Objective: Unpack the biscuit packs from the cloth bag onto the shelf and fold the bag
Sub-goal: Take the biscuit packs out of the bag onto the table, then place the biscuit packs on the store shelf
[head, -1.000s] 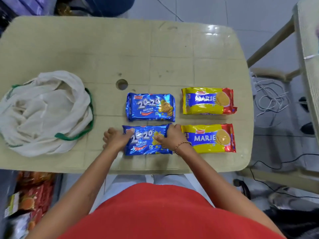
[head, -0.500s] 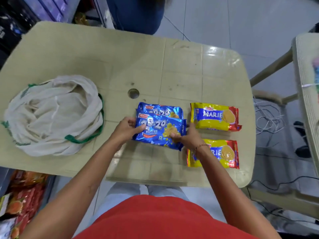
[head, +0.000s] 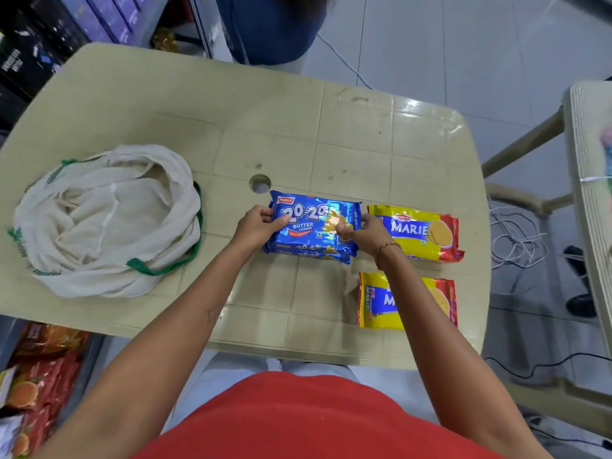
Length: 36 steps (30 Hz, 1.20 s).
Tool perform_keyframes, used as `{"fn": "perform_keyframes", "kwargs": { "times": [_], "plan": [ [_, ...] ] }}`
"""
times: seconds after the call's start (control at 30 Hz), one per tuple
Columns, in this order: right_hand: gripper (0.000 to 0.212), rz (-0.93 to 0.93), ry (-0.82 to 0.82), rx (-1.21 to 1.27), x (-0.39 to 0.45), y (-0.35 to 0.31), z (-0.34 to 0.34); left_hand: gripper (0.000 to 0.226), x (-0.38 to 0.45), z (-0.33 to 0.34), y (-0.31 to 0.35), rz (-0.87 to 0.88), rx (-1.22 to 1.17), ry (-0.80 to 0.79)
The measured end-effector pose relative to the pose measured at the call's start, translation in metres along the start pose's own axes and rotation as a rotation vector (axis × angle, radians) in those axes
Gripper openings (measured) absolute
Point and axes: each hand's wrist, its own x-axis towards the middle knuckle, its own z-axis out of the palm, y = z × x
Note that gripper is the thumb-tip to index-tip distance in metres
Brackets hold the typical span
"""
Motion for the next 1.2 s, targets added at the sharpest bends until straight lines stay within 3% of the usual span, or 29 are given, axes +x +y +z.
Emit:
{"fn": "perform_keyframes", "kwargs": {
  "times": [0.3,0.43,0.57,0.77,0.93,1.1,1.2],
  "plan": [
    [0.075,-0.039,0.013,0.094,-0.001,0.008,0.002,0.052,0.003,0.004,-0.006,0.032,-0.017,0.134],
    [0.089,0.062,-0.08,0.05,0.008,0.011,0.0,0.072,0.003,0.004,-0.008,-0.077,0.048,0.025],
    [0.054,0.226,-0.276,0.222,0.002,0.007,-0.004,0.06,0.002,-0.003,-0.013,-0.176,-0.143,-0.235],
    [0.039,0.188,-0.243,0.259,-0.006,0.003,-0.001,0.056,-0.02,-0.017,-0.023,-0.188,-0.326,-0.218],
    [0.037,0.034,-0.349,0.237,-0.025,-0.047,0.041,0.056,-0.052,-0.076,-0.029,-0.081,-0.568,-0.086],
    [0.089,-0.124,-0.492,0.16,-0.069,-0.124,0.146,0.068,-0.099,-0.192,-0.066,-0.006,-0.689,0.112],
    [0.07,-0.196,-0.569,0.118,-0.105,-0.162,0.221,0.055,-0.132,-0.264,-0.1,-0.017,-0.743,0.282]
  ]
}}
